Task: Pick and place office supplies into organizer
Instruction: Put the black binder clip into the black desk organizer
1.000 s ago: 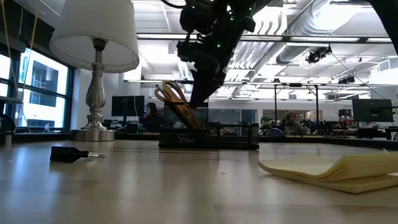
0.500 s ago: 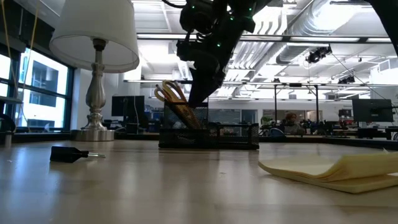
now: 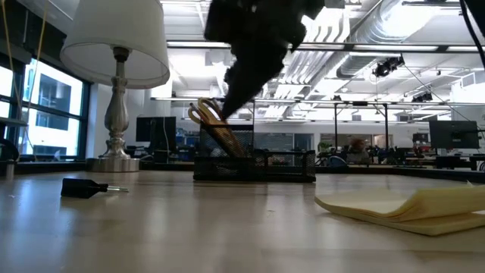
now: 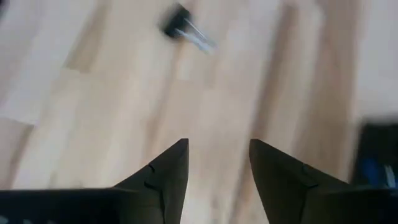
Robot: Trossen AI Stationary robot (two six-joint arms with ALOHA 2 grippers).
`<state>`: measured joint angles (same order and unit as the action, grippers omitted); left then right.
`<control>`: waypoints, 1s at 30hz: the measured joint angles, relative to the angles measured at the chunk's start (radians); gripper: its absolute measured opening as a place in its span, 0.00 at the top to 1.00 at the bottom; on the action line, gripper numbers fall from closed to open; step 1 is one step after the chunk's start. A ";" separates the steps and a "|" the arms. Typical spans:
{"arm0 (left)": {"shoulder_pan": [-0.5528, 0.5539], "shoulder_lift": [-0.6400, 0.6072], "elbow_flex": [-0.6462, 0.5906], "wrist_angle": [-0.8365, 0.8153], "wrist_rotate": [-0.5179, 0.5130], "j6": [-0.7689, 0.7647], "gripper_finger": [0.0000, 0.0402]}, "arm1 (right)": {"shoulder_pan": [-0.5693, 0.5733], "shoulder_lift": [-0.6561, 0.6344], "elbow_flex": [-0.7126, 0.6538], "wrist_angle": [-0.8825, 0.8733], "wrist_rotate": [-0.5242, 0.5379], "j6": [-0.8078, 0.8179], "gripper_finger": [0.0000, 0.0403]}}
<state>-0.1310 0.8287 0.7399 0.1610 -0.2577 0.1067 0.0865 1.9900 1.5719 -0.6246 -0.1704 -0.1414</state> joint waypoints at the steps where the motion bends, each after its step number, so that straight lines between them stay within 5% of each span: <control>1: 0.000 -0.005 0.000 -0.015 0.000 -0.011 0.94 | 0.015 0.000 0.000 0.027 -0.003 -0.024 0.60; 9: 0.000 -0.043 0.000 -0.181 -0.032 -0.126 0.94 | 0.090 0.016 0.000 0.310 0.131 -0.180 0.63; 18: -0.039 0.054 -0.001 -0.322 -0.051 -0.320 0.92 | 0.059 -0.031 0.000 0.088 0.131 -0.130 0.68; 22: -0.125 0.182 -0.001 -0.326 -0.107 -0.417 0.82 | 0.055 -0.092 0.000 -0.056 0.126 -0.056 0.70; 30: -0.243 0.391 0.000 -0.430 -0.067 -0.869 0.51 | 0.127 -0.343 -0.240 -0.119 0.428 0.158 0.75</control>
<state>-0.3737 1.2201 0.7395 -0.2692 -0.3248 -0.7624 0.2135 1.6468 1.3323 -0.7431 0.2576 0.0170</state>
